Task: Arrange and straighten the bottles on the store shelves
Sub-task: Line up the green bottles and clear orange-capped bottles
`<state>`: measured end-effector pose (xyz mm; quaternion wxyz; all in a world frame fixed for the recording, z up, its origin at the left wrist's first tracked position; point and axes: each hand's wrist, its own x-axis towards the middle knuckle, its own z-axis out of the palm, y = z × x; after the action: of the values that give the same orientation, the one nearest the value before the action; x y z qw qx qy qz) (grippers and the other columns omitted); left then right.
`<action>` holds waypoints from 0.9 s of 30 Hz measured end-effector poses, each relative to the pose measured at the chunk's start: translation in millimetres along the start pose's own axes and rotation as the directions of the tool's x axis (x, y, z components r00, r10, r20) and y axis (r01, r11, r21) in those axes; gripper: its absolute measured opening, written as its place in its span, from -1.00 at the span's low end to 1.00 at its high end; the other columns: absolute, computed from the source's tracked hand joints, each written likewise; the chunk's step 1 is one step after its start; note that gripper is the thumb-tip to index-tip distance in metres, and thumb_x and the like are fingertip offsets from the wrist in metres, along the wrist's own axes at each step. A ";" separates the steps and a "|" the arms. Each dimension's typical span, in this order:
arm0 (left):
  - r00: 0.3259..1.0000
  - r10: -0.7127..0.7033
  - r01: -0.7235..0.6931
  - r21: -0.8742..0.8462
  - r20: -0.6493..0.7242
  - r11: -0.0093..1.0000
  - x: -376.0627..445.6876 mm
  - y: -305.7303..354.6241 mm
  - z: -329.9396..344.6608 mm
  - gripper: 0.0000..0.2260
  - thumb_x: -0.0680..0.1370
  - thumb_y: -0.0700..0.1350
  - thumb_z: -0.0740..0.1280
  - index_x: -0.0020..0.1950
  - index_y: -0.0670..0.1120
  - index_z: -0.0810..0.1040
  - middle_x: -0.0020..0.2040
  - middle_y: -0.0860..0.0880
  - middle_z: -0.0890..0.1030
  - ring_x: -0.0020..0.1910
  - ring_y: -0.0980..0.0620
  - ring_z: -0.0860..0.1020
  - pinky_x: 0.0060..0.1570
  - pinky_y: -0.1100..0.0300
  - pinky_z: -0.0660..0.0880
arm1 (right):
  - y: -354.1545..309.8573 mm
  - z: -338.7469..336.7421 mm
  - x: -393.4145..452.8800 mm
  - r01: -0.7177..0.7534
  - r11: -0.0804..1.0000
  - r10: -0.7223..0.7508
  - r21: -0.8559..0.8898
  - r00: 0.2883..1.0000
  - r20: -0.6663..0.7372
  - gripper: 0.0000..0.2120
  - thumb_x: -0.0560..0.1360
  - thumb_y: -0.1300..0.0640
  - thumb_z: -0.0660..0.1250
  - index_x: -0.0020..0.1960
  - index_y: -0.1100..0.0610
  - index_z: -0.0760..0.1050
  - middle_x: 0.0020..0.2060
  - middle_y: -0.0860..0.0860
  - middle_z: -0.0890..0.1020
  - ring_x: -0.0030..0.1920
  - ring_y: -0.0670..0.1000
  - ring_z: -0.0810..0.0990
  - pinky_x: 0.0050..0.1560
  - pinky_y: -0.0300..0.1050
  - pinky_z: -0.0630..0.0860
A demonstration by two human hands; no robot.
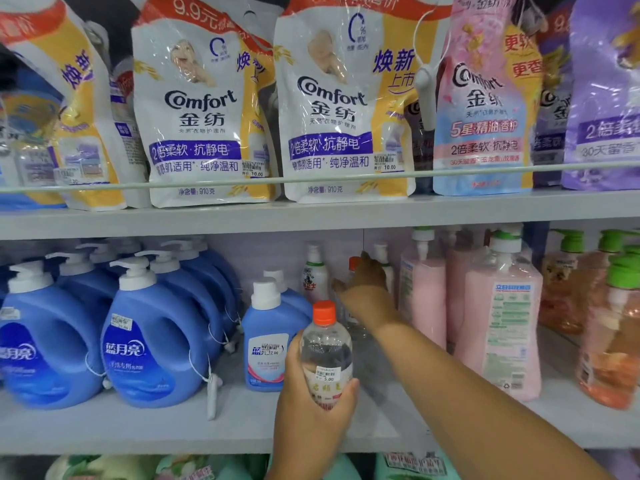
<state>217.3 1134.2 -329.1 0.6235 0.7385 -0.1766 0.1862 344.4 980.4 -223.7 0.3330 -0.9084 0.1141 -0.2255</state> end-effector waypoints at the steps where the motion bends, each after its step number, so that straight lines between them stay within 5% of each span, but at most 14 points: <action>1: 1.000 -0.004 0.004 -0.002 0.001 1.000 0.3 -0.8 -1.0 -0.16 0.29 0.18 0.52 0.43 0.54 0.14 0.23 0.29 0.62 0.03 0.24 0.68 0.00 0.21 0.64 | -3.1 3.8 5.7 0.008 0.995 -0.008 -0.098 1.000 0.006 -0.11 0.55 -0.15 0.40 0.64 0.23 0.02 0.53 0.23 0.30 0.53 0.21 0.28 0.44 0.03 0.31; 5: 0.999 -0.015 0.016 -0.020 0.047 1.000 -0.2 -1.2 -5.8 -0.19 0.32 0.13 0.53 0.41 0.53 0.17 0.21 0.34 0.61 0.03 0.23 0.69 0.01 0.25 0.61 | -10.1 6.2 9.1 0.011 0.959 -0.021 -0.282 0.999 -0.032 -0.29 0.59 -0.01 0.36 0.59 0.23 0.13 0.47 0.19 0.38 0.47 0.19 0.35 0.34 0.06 0.39; 8: 0.999 -0.021 0.023 -0.038 0.046 0.999 0.5 -2.4 -8.0 -0.20 0.34 0.08 0.55 0.44 0.48 0.21 0.20 0.30 0.63 0.03 0.20 0.70 0.02 0.19 0.65 | -10.8 1.6 -5.3 0.024 0.959 -0.030 -0.281 0.999 -0.017 -0.23 0.60 0.12 0.33 0.66 0.22 -0.02 0.49 0.18 0.34 0.49 0.19 0.32 0.35 0.08 0.42; 13: 1.000 -0.016 0.016 -0.039 0.012 0.999 2.9 -8.8 -9.5 -0.22 0.38 -0.06 0.59 0.37 0.51 0.27 0.16 0.31 0.65 0.02 0.26 0.68 -0.06 0.35 0.60 | 4.0 -36.0 -53.5 0.065 0.991 -0.062 -0.120 0.998 0.029 -0.17 0.57 0.06 0.36 0.68 0.11 -0.03 0.43 0.12 0.44 0.39 0.15 0.45 0.30 -0.02 0.51; 17: 0.999 -0.041 0.042 -0.060 0.022 0.997 3.8 -5.1 -11.7 -0.24 0.32 0.11 0.57 0.41 0.44 0.28 0.17 0.31 0.64 0.03 0.27 0.67 -0.09 0.44 0.55 | 33.0 -54.1 -113.1 0.118 0.923 -0.108 0.366 0.993 -0.046 -0.24 0.41 -0.11 0.54 0.52 -0.19 0.26 0.19 -0.29 0.49 0.22 -0.21 0.51 0.12 -0.41 0.45; 19: 0.998 -0.056 0.058 -0.079 0.036 0.995 3.8 -5.3 -12.6 -0.24 0.31 0.16 0.56 0.42 0.41 0.28 0.18 0.29 0.65 0.05 0.27 0.67 -0.07 0.37 0.57 | 44.5 -46.9 -136.7 0.039 0.853 -0.046 0.520 0.999 0.000 -0.24 0.34 -0.12 0.60 0.43 -0.24 0.32 0.17 -0.32 0.57 0.17 -0.27 0.57 0.14 -0.37 0.52; 23: 0.993 -0.088 0.095 -0.108 0.075 0.990 4.5 -7.8 -15.8 -0.21 0.38 -0.01 0.64 0.44 0.37 0.27 0.21 0.22 0.64 0.09 0.24 0.65 0.05 0.15 0.58 | 47.3 -34.9 -165.2 -0.097 0.832 0.111 0.547 0.994 0.007 -0.48 0.34 -0.02 0.64 0.13 -0.21 0.40 0.05 -0.16 0.68 -0.03 -0.27 0.65 -0.17 -0.47 0.50; 27: 0.986 -0.113 0.128 -0.123 0.123 0.984 9.5 -10.6 -16.1 -0.31 0.35 -0.04 0.66 0.14 0.55 0.34 0.00 0.27 0.68 -0.09 0.28 0.67 -0.19 0.24 0.55 | 46.0 -47.5 -203.8 -0.092 0.841 0.136 0.533 0.990 -0.044 -0.45 0.33 -0.09 0.61 0.21 -0.24 0.42 0.01 -0.24 0.69 -0.04 -0.32 0.65 -0.15 -0.45 0.53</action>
<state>229.9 1151.5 -331.0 0.6694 0.7150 -0.1791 0.0932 141.0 992.4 -289.9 0.5783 -0.7632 0.1148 -0.2643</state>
